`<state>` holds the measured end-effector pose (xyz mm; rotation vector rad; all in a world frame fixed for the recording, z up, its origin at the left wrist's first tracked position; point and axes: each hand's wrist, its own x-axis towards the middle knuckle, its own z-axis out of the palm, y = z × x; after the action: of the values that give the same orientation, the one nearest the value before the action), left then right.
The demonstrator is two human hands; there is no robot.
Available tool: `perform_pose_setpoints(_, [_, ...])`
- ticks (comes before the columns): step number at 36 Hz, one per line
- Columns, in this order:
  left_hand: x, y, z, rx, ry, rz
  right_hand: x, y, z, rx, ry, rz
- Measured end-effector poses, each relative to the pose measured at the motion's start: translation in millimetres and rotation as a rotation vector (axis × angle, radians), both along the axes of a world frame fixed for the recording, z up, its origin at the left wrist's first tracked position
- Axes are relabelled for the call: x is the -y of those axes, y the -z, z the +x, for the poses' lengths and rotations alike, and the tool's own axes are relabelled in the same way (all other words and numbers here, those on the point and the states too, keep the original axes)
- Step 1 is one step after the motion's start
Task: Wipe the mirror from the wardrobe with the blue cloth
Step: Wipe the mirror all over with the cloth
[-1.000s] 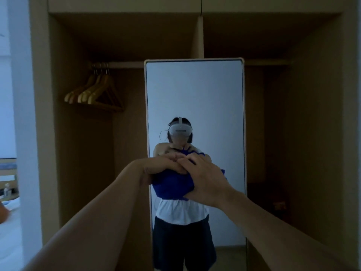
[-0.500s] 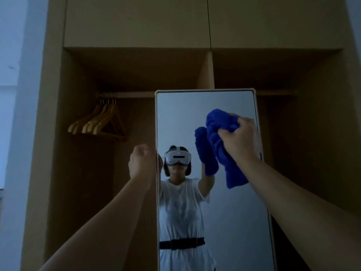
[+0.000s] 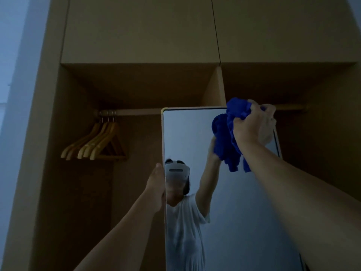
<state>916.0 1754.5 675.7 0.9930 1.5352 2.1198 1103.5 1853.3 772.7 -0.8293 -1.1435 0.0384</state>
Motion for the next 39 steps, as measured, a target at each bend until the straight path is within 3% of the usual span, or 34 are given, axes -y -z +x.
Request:
perform_pose_setpoints(6, [-12, 8, -4, -0.018, -0.052, 0.022, 5, -6, -22, 0.159, 0.087, -0.056])
perform_pose_setpoints(15, [-14, 14, -1, -0.096, -0.116, 0.032, 41, -25, -57, 0.36, 0.14, 0.039])
perform_pose_setpoints(31, [-11, 17, 6, -0.108, -0.152, 0.062, 96, -25, -108, 0.526, 0.107, 0.343])
perform_pose_setpoints(39, [-7, 19, 13, -0.102, -0.163, 0.083, 69, -29, -71, 0.596, 0.169, 0.321])
